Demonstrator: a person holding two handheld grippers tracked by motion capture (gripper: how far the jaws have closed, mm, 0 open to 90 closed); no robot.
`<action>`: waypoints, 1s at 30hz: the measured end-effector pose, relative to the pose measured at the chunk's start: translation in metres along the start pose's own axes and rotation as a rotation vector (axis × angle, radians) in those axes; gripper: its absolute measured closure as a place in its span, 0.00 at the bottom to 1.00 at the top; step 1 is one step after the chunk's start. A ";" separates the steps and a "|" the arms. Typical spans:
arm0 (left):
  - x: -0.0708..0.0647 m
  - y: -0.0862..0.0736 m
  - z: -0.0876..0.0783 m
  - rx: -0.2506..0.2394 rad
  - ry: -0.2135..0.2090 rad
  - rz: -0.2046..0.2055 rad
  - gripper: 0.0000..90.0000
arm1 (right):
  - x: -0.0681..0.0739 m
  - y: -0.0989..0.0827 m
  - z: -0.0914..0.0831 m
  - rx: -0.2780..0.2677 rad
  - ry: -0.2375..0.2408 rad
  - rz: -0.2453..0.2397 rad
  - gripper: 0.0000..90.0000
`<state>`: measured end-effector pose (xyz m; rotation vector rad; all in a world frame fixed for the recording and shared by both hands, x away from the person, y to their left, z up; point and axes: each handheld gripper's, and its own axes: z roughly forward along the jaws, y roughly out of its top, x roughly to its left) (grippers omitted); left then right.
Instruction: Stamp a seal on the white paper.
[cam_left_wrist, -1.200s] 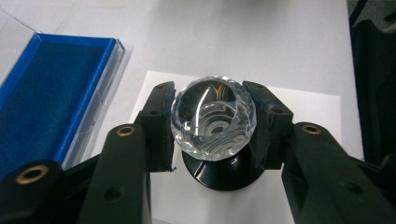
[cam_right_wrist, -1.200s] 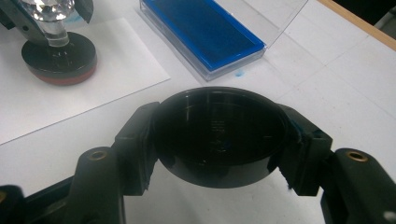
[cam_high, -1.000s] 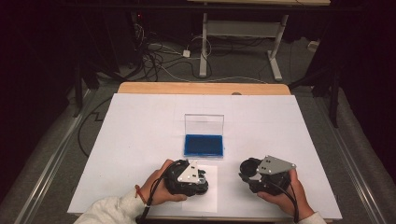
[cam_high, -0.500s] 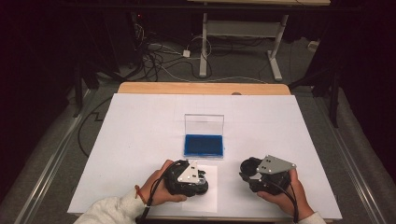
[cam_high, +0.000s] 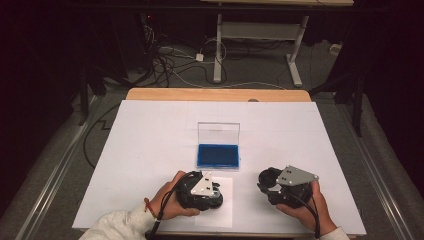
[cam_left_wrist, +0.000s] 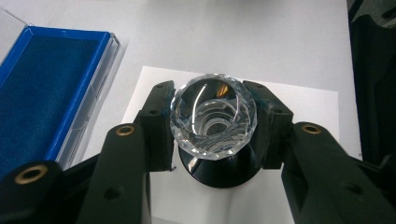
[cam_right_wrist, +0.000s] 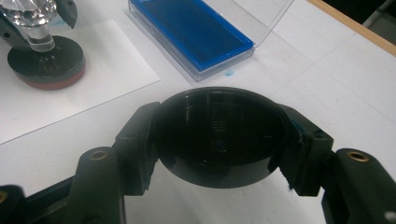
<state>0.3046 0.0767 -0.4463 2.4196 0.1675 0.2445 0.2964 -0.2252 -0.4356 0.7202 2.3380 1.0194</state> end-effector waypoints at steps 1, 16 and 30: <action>0.000 0.000 0.000 0.001 -0.001 0.000 0.61 | 0.000 0.000 0.000 0.000 -0.002 0.001 0.42; -0.002 0.000 0.001 0.004 0.008 0.008 0.61 | -0.001 0.000 -0.001 -0.005 -0.003 0.005 0.42; -0.002 0.001 0.001 0.008 0.008 0.008 0.61 | -0.001 0.001 -0.002 -0.014 -0.003 0.003 0.43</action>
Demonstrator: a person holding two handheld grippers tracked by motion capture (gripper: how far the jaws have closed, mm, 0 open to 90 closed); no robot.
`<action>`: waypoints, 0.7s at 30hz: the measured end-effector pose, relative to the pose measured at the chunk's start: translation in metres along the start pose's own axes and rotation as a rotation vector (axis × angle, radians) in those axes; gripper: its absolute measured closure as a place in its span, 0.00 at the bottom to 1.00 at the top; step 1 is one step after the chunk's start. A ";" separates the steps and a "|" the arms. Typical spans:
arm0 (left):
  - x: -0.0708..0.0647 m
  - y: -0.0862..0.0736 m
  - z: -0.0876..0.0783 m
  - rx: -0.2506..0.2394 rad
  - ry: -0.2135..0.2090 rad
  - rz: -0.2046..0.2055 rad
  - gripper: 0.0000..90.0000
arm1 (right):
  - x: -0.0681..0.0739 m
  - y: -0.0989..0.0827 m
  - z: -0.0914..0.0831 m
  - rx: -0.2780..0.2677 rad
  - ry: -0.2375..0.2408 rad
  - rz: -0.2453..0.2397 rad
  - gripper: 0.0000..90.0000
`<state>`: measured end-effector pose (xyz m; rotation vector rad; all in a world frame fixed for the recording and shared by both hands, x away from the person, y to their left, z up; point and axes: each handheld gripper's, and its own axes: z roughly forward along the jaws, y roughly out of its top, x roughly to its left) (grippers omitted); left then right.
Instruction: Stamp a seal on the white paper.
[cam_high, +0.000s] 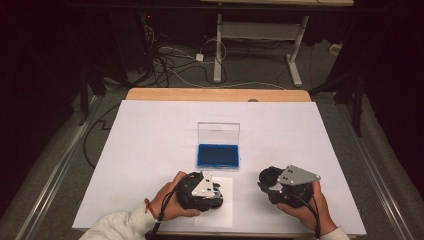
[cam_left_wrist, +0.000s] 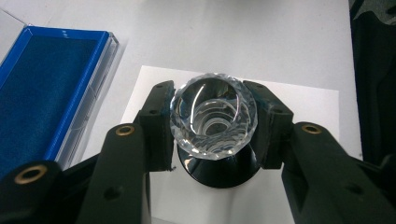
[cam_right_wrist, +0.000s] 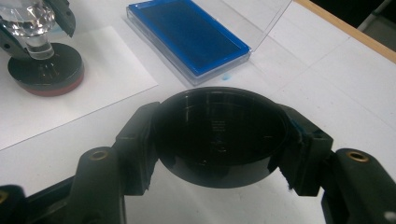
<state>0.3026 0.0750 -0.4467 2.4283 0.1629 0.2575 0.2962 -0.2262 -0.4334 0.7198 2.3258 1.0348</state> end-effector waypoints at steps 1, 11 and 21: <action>0.000 0.000 0.000 -0.001 0.000 -0.001 0.61 | 0.000 0.000 0.000 0.000 0.000 -0.001 0.43; 0.001 -0.001 0.000 -0.005 -0.005 -0.008 0.61 | 0.001 0.000 0.000 0.002 0.008 -0.003 0.43; 0.000 0.000 0.000 0.001 -0.001 0.000 0.61 | 0.002 0.001 0.000 0.001 0.015 -0.007 0.43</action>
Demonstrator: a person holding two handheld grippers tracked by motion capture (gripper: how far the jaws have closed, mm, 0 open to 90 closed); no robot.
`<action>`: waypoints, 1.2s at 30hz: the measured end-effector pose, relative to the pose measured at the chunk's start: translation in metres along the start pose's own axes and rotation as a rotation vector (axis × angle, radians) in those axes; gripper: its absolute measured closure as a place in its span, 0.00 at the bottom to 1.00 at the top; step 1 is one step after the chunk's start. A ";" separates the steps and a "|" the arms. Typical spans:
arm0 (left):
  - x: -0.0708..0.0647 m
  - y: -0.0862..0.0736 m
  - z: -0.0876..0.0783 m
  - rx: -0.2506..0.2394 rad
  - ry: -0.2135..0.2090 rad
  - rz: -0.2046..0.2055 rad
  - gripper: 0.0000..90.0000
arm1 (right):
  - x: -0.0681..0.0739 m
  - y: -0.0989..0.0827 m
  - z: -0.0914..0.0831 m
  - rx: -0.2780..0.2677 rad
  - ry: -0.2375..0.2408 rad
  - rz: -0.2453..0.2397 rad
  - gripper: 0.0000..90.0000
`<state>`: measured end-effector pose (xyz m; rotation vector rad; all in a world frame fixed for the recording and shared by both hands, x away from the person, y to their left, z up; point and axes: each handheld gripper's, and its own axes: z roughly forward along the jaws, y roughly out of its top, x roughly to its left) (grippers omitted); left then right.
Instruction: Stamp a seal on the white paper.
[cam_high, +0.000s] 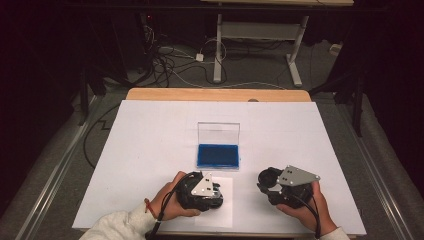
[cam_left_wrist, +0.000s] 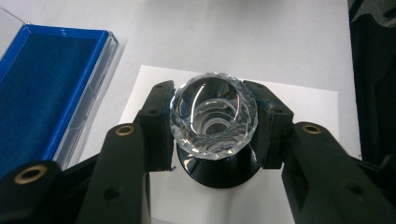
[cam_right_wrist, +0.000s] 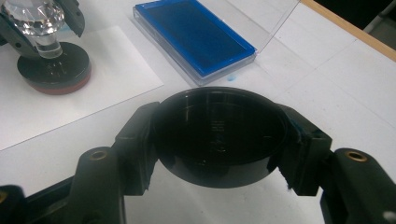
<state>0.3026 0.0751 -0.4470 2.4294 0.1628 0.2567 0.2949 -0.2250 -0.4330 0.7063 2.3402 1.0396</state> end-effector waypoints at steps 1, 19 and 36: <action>0.000 0.000 0.000 0.002 0.003 0.002 0.61 | 0.000 0.000 0.000 0.000 -0.001 -0.004 0.43; 0.018 0.012 -0.032 -0.108 0.010 -0.072 0.61 | -0.002 0.000 -0.004 -0.030 -0.012 0.013 0.43; 0.028 0.001 -0.074 -0.190 0.118 -0.117 0.61 | -0.002 0.002 -0.007 -0.043 -0.016 0.009 0.43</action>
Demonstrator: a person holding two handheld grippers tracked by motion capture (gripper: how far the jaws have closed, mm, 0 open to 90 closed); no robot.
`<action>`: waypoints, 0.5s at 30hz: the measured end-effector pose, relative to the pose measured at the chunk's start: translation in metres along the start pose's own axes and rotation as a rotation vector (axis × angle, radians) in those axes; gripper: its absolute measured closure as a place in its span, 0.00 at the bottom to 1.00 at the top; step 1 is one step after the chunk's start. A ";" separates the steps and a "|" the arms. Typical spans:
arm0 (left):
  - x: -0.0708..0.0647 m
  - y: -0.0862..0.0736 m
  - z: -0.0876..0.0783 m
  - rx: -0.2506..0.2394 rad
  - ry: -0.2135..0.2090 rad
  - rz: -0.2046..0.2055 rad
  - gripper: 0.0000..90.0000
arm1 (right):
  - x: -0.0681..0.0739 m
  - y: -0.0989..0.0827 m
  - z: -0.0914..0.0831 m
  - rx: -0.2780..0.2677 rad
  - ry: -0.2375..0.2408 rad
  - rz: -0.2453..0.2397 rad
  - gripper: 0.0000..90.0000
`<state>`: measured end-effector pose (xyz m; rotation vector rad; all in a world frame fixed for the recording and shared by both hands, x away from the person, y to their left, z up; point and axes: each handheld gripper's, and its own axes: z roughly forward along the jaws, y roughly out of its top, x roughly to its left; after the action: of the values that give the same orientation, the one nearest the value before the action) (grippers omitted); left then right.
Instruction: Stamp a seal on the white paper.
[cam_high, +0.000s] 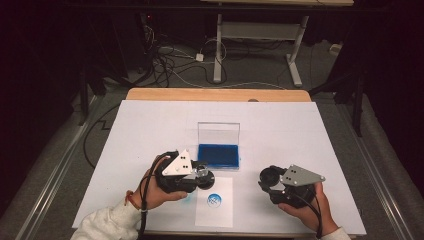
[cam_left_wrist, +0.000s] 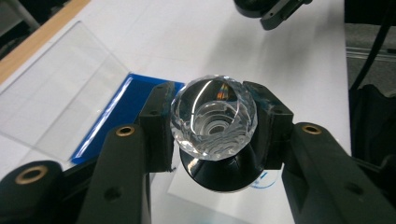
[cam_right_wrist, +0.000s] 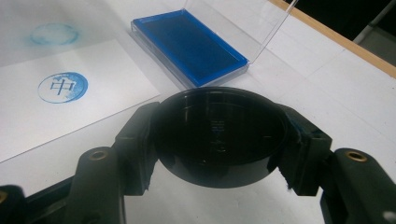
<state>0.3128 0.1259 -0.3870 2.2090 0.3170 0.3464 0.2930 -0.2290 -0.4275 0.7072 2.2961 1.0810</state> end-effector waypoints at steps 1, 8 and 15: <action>0.002 -0.002 -0.002 -0.003 0.007 -0.008 0.61 | 0.000 0.000 0.000 0.000 -0.001 -0.002 0.43; 0.013 -0.011 -0.009 -0.014 0.034 -0.044 0.61 | -0.002 0.001 0.001 -0.002 0.004 0.001 0.43; 0.018 -0.017 -0.011 -0.003 0.048 -0.058 0.61 | -0.002 0.003 0.005 0.000 0.009 0.000 0.43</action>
<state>0.3240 0.1510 -0.3914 2.1864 0.4054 0.3686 0.2986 -0.2258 -0.4273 0.7042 2.3038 1.0864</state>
